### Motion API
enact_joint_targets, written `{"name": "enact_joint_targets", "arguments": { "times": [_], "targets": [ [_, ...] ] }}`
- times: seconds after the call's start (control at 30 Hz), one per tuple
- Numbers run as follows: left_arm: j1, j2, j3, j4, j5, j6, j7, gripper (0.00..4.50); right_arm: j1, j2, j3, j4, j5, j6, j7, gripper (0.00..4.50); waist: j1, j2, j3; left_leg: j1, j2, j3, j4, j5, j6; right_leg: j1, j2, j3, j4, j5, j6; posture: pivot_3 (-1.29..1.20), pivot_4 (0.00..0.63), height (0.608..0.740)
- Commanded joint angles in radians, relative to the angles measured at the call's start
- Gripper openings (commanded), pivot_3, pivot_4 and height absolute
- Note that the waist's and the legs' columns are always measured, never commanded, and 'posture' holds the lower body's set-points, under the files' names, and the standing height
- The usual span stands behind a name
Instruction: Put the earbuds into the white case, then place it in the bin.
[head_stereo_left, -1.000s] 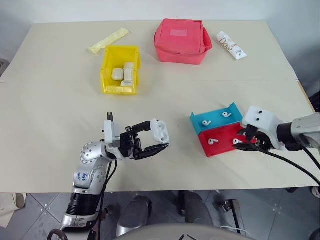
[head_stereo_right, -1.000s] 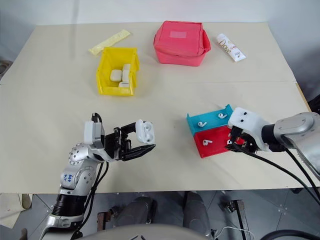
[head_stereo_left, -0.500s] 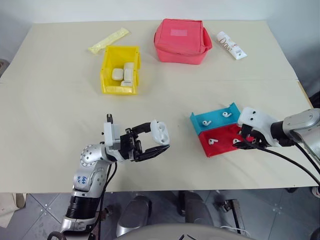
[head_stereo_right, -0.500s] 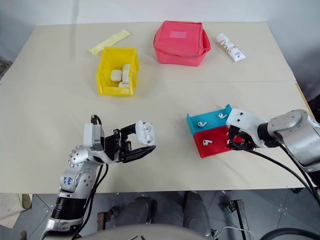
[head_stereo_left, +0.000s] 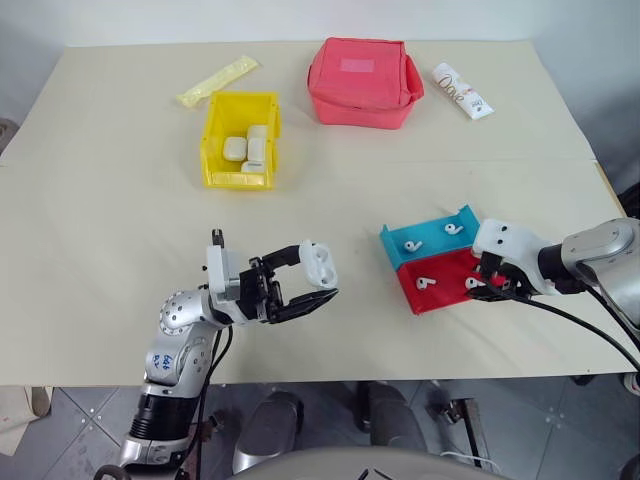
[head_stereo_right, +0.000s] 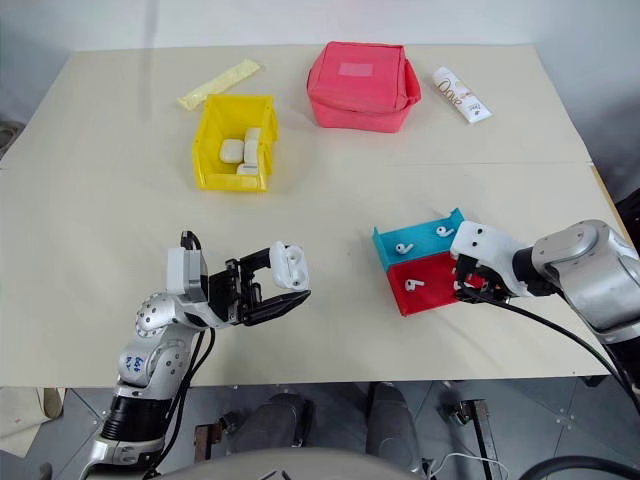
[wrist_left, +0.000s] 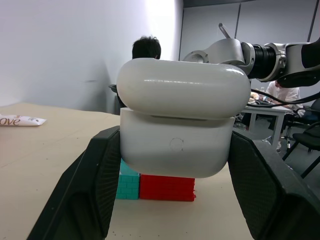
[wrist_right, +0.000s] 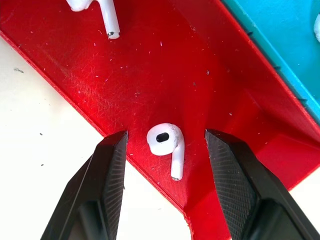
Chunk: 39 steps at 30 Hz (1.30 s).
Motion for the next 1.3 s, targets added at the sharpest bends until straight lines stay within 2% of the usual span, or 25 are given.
{"name": "enact_joint_targets", "arguments": {
  "times": [0.03,0.17,0.2,0.47,0.67,0.8,0.9,0.97,1.13,1.3],
  "targets": [
    [0.002,0.003,-0.002,-0.054,-0.012,-0.022,0.005,2.81,-0.008,0.003,-0.008,-0.005,-0.017,-0.002,0.012,1.98,0.000,0.000,0.000,0.000,0.000,0.000,0.000,0.000,0.000,0.000,0.000,0.000,0.000,0.000,0.000,0.00,0.150,0.740],
    [0.000,0.005,-0.001,-0.054,-0.012,-0.022,0.008,2.81,-0.010,0.013,-0.013,-0.006,-0.017,0.003,0.011,0.61,0.000,0.000,0.000,0.000,0.000,0.000,0.000,0.000,0.000,0.000,0.000,0.000,0.000,0.000,0.000,0.00,0.150,0.740],
    [-0.002,0.006,0.000,-0.052,-0.012,-0.023,0.007,2.81,-0.012,0.016,-0.014,-0.005,-0.016,0.003,0.011,0.47,0.000,0.000,0.000,0.000,0.000,0.000,0.000,0.000,0.000,0.000,0.000,0.000,0.000,0.000,0.000,0.00,0.150,0.740],
    [-0.018,0.005,-0.005,-0.021,-0.010,-0.033,-0.010,2.81,0.005,0.019,-0.083,-0.039,0.030,0.004,0.008,0.47,0.000,0.000,0.000,0.000,0.000,0.000,0.000,0.000,0.000,0.000,0.000,0.000,0.000,0.000,0.000,0.00,0.150,0.740],
    [-0.094,-0.020,-0.024,0.093,-0.025,-0.053,-0.099,2.81,0.098,0.140,-0.496,-0.267,0.375,0.063,0.034,0.47,0.004,0.000,0.000,0.000,0.000,-0.001,0.000,0.000,0.000,0.000,0.000,-0.001,0.000,0.000,0.000,0.00,0.150,0.740],
    [-0.166,-0.035,-0.028,0.192,-0.028,-0.068,-0.175,2.81,0.118,0.278,-0.629,-0.336,0.543,0.014,-0.002,0.47,0.004,-0.002,-0.001,0.000,0.001,-0.001,0.000,0.000,0.000,0.001,0.001,-0.002,-0.001,0.000,0.000,0.00,0.150,0.740],
    [-0.228,-0.046,-0.027,0.263,-0.031,-0.075,-0.231,2.81,0.110,0.369,-0.637,-0.372,0.640,0.000,-0.045,0.47,0.002,-0.002,-0.001,0.000,0.001,-0.001,0.000,0.000,0.000,0.001,0.000,-0.001,0.000,0.001,0.000,0.00,0.150,0.740],
    [-0.281,-0.055,-0.027,0.323,-0.027,-0.077,-0.263,2.81,0.097,0.444,-0.599,-0.379,0.673,-0.036,-0.074,0.47,0.001,-0.002,-0.001,0.000,0.001,-0.002,0.000,0.000,0.000,0.001,0.001,-0.001,0.000,0.001,0.000,0.00,0.150,0.740],
    [-0.365,-0.075,-0.015,0.409,-0.018,-0.057,-0.272,2.81,0.086,0.542,-0.510,-0.345,0.653,-0.113,-0.107,0.47,-0.002,-0.002,-0.001,0.000,0.000,-0.002,0.001,0.000,0.000,0.000,0.000,-0.001,0.002,0.001,0.000,0.00,0.150,0.740],
    [-0.381,-0.087,-0.021,0.403,-0.030,-0.040,-0.290,2.81,0.085,0.593,-0.432,-0.272,0.582,-0.227,-0.095,0.47,-0.006,-0.002,-0.001,0.000,0.000,-0.002,0.000,0.000,0.000,0.000,0.001,-0.001,0.003,0.001,0.000,0.00,0.150,0.740]
  ]
}}
